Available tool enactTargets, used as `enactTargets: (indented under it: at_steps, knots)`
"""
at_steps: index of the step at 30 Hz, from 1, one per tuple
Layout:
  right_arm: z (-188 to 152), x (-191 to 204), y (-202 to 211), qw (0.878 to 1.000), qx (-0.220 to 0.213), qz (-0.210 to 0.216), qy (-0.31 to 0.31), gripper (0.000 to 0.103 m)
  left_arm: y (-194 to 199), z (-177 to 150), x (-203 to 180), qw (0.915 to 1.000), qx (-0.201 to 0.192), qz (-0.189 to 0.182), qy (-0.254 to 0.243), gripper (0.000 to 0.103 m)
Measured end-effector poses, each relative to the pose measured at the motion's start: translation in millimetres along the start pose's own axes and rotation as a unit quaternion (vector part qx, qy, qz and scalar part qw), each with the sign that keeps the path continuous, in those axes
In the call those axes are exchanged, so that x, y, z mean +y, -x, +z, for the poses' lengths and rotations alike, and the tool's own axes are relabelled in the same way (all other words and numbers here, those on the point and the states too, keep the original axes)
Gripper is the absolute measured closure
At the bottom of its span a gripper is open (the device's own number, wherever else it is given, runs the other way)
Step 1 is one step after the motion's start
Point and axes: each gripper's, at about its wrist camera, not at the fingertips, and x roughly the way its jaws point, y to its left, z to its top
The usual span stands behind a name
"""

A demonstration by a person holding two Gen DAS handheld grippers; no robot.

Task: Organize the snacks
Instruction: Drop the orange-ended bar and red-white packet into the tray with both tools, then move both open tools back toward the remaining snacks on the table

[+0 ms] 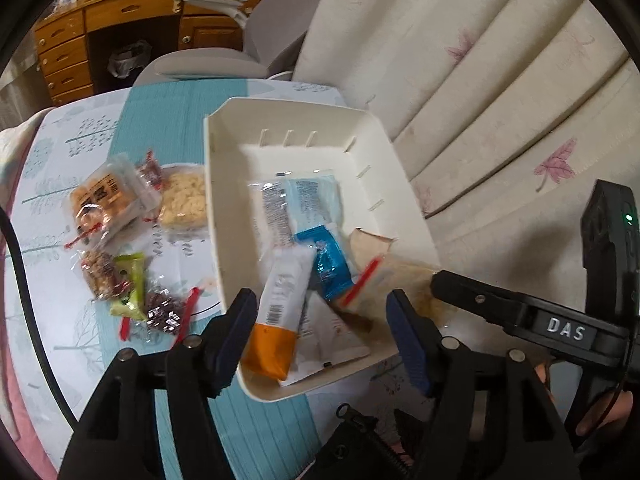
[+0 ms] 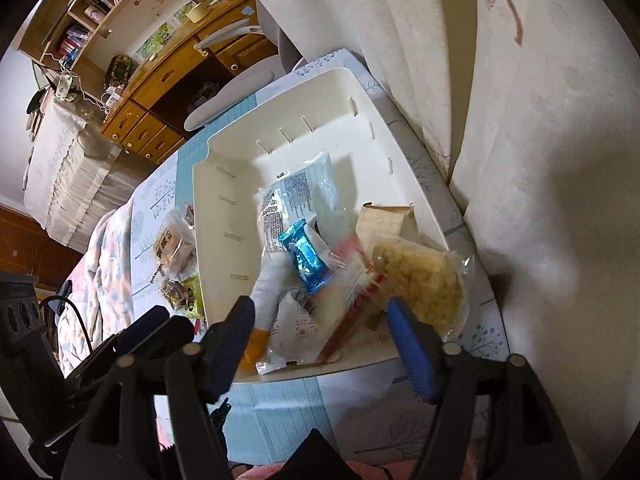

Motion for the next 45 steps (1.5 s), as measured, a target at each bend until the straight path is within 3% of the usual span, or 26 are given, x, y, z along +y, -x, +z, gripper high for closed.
enactTargets:
  at_steps: [11, 26, 30, 37, 45]
  knots:
    - [-20.1, 27.1, -6.2, 1.0, -0.008, -0.006, -0.013, 0.033, 19.2, -11.6, 46.7, 0.9983, 0.02, 0.052, 0.017, 0.034]
    - [-80.4, 123.9, -27.7, 0.998, -0.053, -0.027, -0.002, 0.033, 65.7, -21.2, 148.4, 0.994, 0.067, 0.077, -0.041, 0.034]
    - [-94.3, 149.5, -34.8, 0.997, -0.071, -0.033, 0.003, 0.033, 73.1, -16.5, 171.8, 0.9916, 0.076, 0.087, -0.058, 0.025]
    - [-118.3, 194.7, -54.7, 0.992, -0.093, -0.065, 0.058, 0.033, 80.1, 2.8, 204.5, 0.9856, 0.091, 0.094, -0.107, 0.024]
    - [-135.2, 233.6, -81.1, 0.983, -0.093, -0.076, 0.138, 0.033, 71.0, 32.5, 221.4, 0.9729, 0.113, 0.119, -0.162, 0.021]
